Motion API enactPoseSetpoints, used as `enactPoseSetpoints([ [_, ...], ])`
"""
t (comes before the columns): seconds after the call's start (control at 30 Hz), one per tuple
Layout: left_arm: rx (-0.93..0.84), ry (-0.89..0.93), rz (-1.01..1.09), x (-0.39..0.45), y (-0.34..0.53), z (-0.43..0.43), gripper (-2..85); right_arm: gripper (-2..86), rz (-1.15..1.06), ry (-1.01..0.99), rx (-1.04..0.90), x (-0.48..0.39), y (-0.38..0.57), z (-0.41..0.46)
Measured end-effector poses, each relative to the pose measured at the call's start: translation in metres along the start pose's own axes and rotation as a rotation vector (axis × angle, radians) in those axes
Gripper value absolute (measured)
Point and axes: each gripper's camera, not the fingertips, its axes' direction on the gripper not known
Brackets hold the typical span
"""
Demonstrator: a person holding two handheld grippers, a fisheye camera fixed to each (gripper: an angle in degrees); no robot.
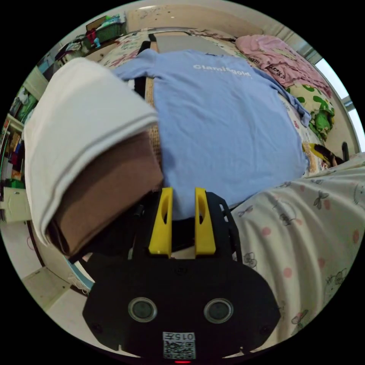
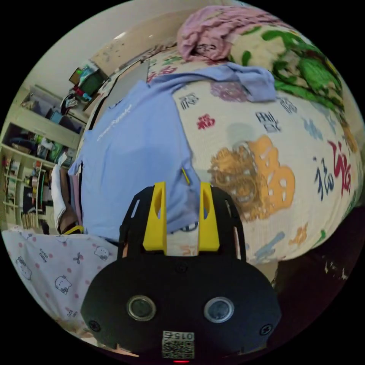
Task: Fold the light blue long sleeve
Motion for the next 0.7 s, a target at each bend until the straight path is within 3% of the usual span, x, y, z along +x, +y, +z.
enactPoseSetpoints([
  [0.4, -0.02, 0.197, 0.039, -0.047, 0.006, 0.017, 1.3, 10.6, 0.047, 0.018, -0.105, 0.021, -0.011, -0.012],
  [0.53, 0.009, 0.161, 0.075, -0.047, 0.017, 0.0, 0.7, 4.3, -0.019, 0.045, -0.153, 0.005, 0.003, -0.032],
  [0.7, -0.013, 0.061, 0.091, -0.053, 0.025, -0.022, 0.3, 2.8, -0.008, 0.069, -0.191, -0.006, 0.052, -0.061],
])
